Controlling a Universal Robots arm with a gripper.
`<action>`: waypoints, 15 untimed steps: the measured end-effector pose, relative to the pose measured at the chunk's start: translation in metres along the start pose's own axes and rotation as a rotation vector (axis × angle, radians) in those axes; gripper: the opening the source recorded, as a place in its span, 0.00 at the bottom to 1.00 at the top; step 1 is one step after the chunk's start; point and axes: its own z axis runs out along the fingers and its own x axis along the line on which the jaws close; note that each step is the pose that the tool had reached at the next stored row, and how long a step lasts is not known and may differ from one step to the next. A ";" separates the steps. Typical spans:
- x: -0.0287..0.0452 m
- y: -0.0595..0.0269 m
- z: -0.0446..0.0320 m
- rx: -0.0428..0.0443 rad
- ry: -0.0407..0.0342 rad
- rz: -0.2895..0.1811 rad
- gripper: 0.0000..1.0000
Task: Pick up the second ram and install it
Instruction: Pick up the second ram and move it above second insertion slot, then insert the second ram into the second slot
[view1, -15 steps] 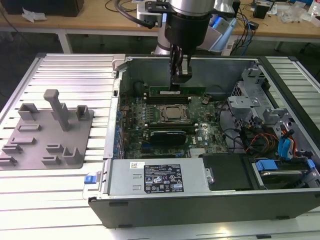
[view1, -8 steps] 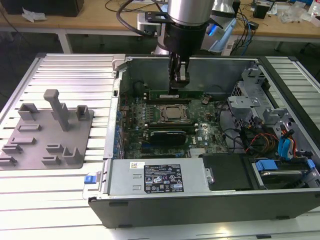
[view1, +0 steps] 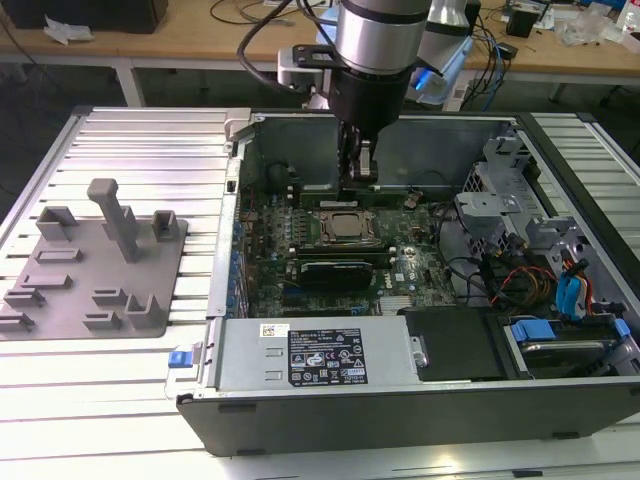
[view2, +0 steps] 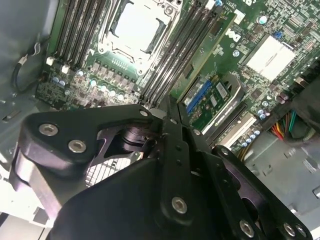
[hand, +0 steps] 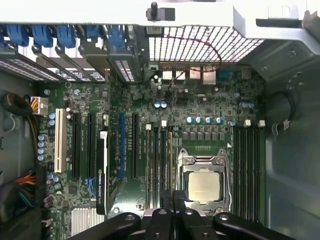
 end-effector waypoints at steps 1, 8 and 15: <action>0.0000 -0.0010 0.0009 0.0000 0.0000 0.000 0.09; -0.0012 -0.0034 0.0129 0.0002 0.0002 0.007 0.09; -0.0011 -0.0039 0.0162 0.0002 0.0002 0.008 0.09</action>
